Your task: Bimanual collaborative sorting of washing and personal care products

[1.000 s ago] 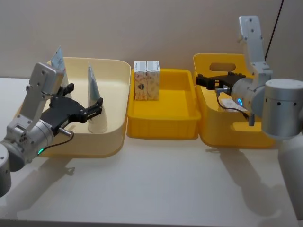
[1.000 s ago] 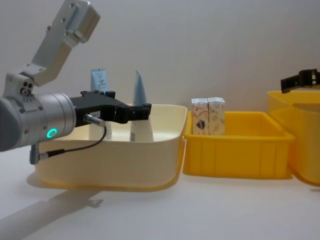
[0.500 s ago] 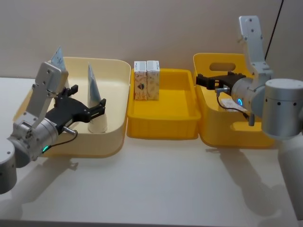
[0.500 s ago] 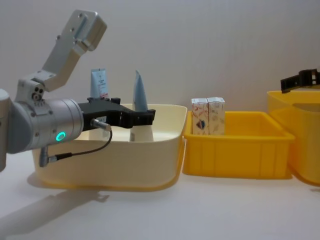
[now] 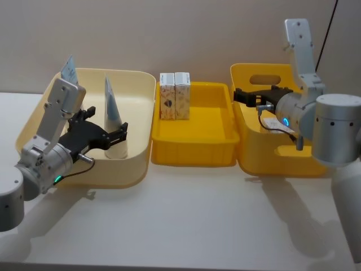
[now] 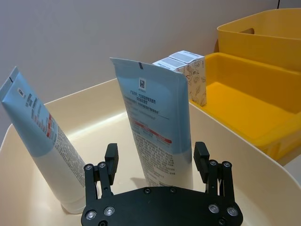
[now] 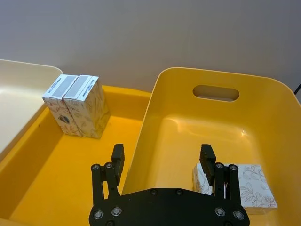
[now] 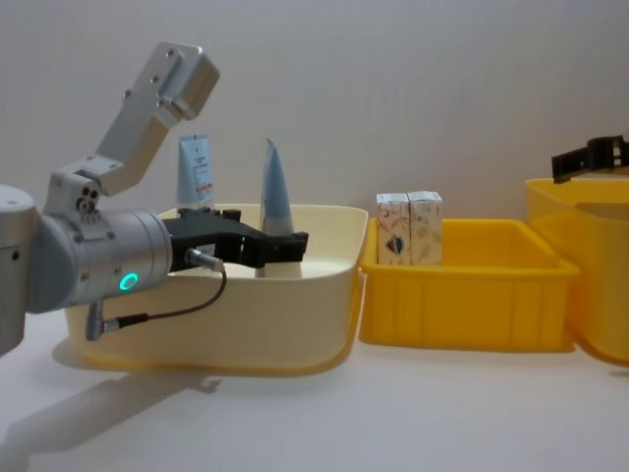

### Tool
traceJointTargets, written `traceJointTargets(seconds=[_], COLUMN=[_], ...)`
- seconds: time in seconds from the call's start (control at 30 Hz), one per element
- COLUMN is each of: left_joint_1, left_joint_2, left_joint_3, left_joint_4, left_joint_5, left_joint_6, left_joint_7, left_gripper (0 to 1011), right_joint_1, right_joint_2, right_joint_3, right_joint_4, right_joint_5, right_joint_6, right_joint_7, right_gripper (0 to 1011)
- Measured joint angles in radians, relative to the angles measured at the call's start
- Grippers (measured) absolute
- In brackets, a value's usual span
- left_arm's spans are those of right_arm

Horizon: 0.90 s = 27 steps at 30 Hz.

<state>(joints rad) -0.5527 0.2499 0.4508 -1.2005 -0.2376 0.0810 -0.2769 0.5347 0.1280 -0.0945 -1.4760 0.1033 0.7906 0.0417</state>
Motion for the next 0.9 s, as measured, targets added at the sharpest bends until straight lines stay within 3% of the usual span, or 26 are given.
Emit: traceJointTargets(seconds=[0.8, 0.9], left_joint_1=[-0.055, -0.058], left_joint_2=[-0.037, -0.039], left_joint_3=[0.013, 0.013], left_joint_4=[0.094, 0.098], left_joint_5=[0.023, 0.024], left_joint_6=[-0.008, -0.008], left_joint_7=[-0.042, -0.044], left_gripper=[1002, 942], right_joint_1=[0.0, 0.0], right_joint_2=[0.0, 0.0], right_joint_3=[0.0, 0.0], right_joint_4=[0.0, 0.0], right_joint_5=[0.0, 0.0], right_joint_6=[0.0, 0.0], right_joint_7=[0.0, 0.0], right_gripper=[1001, 1001])
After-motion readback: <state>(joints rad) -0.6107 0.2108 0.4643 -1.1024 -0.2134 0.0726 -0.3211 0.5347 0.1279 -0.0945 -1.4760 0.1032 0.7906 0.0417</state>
